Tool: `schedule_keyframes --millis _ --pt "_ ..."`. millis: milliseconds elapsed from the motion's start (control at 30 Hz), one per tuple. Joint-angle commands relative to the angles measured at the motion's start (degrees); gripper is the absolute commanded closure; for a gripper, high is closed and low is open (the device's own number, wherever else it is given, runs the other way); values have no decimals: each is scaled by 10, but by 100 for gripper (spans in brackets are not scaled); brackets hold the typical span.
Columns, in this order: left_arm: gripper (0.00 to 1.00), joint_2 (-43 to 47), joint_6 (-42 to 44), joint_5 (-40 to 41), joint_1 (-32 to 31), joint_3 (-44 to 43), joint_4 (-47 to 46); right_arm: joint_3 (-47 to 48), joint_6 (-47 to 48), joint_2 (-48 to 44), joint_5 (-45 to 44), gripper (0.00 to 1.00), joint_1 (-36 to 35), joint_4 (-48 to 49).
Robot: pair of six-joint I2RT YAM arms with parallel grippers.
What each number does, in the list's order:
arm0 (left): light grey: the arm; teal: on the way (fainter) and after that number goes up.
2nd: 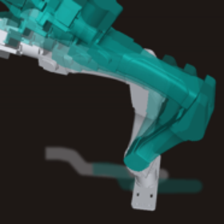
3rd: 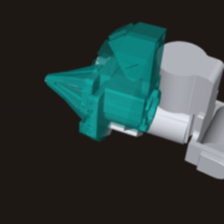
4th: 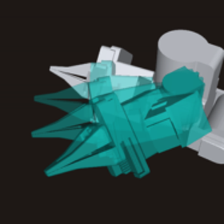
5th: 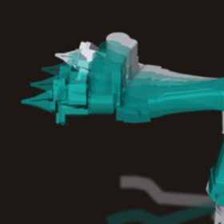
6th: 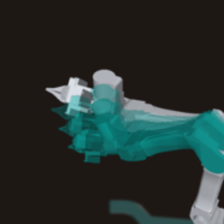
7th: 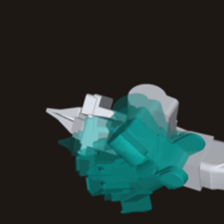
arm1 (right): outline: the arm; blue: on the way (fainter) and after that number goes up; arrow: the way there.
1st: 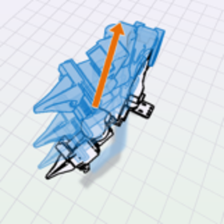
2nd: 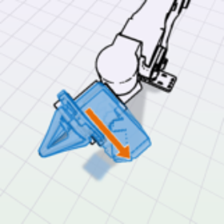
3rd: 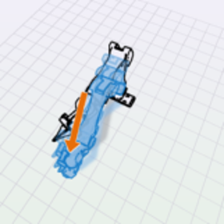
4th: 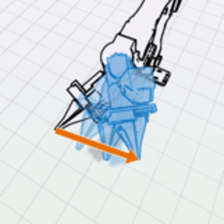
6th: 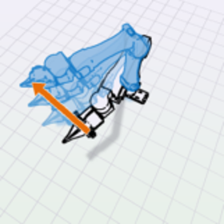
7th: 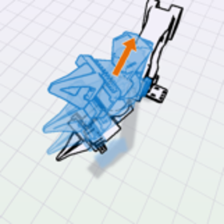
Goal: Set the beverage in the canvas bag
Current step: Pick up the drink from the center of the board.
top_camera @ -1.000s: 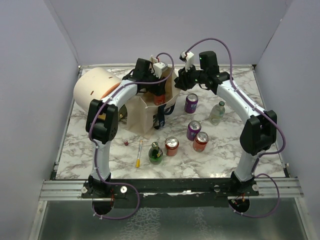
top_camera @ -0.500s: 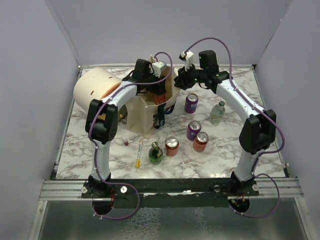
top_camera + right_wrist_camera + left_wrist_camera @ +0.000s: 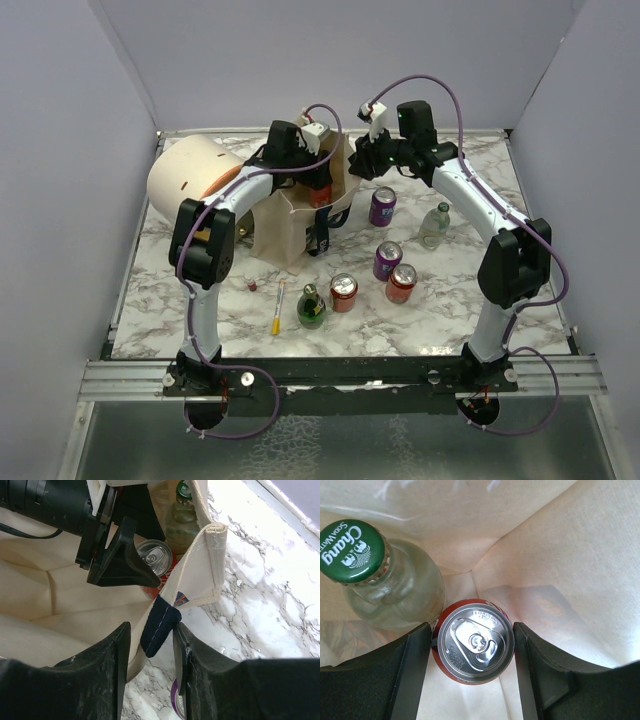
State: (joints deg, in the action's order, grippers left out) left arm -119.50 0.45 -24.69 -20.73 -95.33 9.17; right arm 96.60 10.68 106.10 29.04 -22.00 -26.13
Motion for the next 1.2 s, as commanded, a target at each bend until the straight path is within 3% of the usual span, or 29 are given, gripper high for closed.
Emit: schedule_keyframes --millis 0,67,433,1033,1167 --pt "92 12 8 -16 -2 27 -5 13 2 12 8 59 1 -17" --pt "81 15 19 -13 -1 31 5 14 3 12 9 57 1 -18" --pt "43 39 41 -7 -1 24 52 22 -4 4 19 48 2 -18" --pt "4 77 21 -10 -1 -1 98 15 -12 -10 37 40 1 -11" --pt "1 94 31 -12 -1 -3 105 14 -12 -17 38 38 1 -9"
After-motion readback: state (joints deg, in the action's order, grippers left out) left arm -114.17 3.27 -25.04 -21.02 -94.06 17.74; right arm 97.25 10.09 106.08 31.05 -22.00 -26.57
